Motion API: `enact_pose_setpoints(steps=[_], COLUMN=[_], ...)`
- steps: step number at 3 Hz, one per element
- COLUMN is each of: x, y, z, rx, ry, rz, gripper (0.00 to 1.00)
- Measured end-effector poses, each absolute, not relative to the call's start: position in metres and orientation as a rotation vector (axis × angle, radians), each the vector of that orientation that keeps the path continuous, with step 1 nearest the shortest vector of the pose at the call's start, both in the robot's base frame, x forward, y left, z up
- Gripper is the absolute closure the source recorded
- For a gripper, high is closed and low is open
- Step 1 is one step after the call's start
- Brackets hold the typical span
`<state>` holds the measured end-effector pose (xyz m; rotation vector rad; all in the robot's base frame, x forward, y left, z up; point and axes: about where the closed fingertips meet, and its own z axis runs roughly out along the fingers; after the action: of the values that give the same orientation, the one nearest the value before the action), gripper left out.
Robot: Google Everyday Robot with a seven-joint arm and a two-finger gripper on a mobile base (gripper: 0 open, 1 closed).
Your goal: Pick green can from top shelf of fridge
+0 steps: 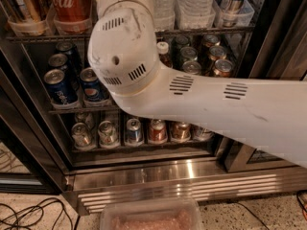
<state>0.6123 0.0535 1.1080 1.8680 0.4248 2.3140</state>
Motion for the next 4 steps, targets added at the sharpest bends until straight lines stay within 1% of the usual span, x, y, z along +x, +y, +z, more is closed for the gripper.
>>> enact_pose_setpoints(steps=[1,3,4], x=[0.606,0.596,0.596], y=[0.054,0.064,0.066], z=[1.108,1.117,1.123], rx=[1.888,1.913,1.922], ry=[0.421,0.478,0.511], rz=[2.316,2.338,2.340], gripper=[0.55,0.53,0.41])
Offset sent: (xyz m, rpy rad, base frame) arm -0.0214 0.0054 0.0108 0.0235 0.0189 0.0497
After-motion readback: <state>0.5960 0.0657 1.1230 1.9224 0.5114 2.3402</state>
